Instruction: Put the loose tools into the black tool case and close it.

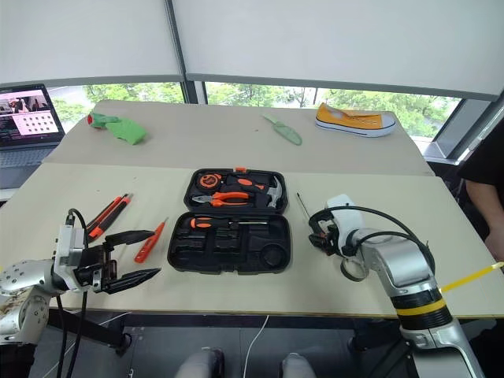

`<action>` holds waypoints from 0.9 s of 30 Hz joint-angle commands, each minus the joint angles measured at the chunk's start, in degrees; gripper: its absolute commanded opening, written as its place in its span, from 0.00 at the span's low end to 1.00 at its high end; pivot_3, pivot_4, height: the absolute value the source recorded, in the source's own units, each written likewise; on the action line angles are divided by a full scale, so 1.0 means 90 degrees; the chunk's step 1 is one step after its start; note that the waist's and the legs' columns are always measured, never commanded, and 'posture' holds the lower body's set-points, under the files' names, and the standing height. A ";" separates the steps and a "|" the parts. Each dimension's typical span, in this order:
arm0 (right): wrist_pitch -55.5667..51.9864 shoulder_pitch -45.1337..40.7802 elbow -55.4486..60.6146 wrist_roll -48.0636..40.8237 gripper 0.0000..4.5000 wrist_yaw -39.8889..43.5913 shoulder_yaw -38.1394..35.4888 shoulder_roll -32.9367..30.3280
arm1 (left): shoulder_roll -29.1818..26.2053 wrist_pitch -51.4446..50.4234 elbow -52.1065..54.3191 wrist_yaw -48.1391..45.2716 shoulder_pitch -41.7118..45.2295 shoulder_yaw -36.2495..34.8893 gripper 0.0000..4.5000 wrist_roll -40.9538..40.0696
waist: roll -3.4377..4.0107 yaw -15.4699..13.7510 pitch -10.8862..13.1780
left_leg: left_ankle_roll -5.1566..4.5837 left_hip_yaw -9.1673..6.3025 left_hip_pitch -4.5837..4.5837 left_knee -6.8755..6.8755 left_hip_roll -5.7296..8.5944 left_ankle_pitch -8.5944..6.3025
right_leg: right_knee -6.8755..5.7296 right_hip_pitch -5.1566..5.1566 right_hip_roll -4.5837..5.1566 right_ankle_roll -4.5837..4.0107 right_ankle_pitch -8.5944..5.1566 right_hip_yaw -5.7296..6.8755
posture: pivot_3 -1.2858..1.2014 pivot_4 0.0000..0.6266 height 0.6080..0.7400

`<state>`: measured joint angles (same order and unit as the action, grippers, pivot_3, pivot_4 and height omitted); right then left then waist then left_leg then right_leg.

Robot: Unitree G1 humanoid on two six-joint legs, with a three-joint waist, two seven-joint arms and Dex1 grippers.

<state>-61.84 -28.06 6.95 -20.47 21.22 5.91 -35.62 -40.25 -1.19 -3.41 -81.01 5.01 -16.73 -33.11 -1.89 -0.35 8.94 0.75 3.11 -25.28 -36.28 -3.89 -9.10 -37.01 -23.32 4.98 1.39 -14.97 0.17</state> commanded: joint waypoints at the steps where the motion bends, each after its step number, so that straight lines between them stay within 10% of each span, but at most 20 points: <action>1: -0.0126 0.0099 0.0137 0.0066 0.41 -0.0206 -0.0545 0.0079 | -0.0025 0.0071 0.0243 0.0040 0.0057 -0.0037 1.00 -0.0110 | 0.0000 -0.0009 0.0000 | 0.0000 0.0000 0.0001 -0.0001 -0.0001 0.0000 | 0.0000 0.0001 0.0000 0.0000 0.0000 0.0000 | 0.52 0.24 1.00; 4: 0.0682 0.0368 0.0413 0.0193 0.23 -0.0298 -0.0967 0.0186 | 0.0129 -0.0092 0.0510 0.0333 -0.0006 -0.0094 1.00 -0.0266 | 0.0000 -0.0041 0.0000 | 0.0000 0.0000 -0.0001 -0.0002 0.0002 0.0000 | 0.0001 0.0002 0.0004 0.0002 0.0001 0.0001 | 0.52 0.24 1.00; 10: 0.3092 0.0229 0.0404 0.1190 0.23 -0.0183 -0.0548 0.0058 | 0.0411 -0.0231 0.0614 0.1085 -0.0047 -0.0308 1.00 -0.0374 | 0.0004 0.0059 0.0002 | 0.0000 0.0001 -0.0001 -0.0001 0.0003 0.0000 | -0.0001 -0.0003 -0.0001 0.0006 0.0001 -0.0004 | 0.52 0.24 1.00; 13: 0.4643 -0.0552 0.0067 0.1337 0.23 0.1832 0.0504 -0.0176 | 0.0539 0.0029 0.0355 0.1686 -0.0037 -0.0430 1.00 0.0004 | 0.0011 0.0205 0.0008 | 0.0000 0.0001 0.0005 -0.0001 -0.0008 0.0000 | -0.0005 -0.0008 -0.0020 0.0013 0.0000 -0.0020 | 0.52 0.24 1.00; 27: 0.5347 -0.2684 -0.2367 0.3294 0.23 0.3930 0.3064 0.0669 | 0.0565 0.0155 0.0267 0.1936 -0.0307 -0.0496 1.00 0.0061 | 0.0007 0.0098 0.0010 | 0.0004 0.0033 -0.0036 -0.0001 -0.0041 0.0002 | -0.0015 -0.0088 -0.0065 -0.0018 0.0028 -0.0070 | 0.52 0.24 1.00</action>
<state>-14.86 -50.83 -13.76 7.09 55.52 33.37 -29.40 -35.11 -1.09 -3.14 -63.72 2.37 -20.61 -31.93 -1.83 0.53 9.03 0.79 3.45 -25.59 -36.28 -4.27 -9.08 -37.17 -24.13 4.39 1.22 -14.71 -0.52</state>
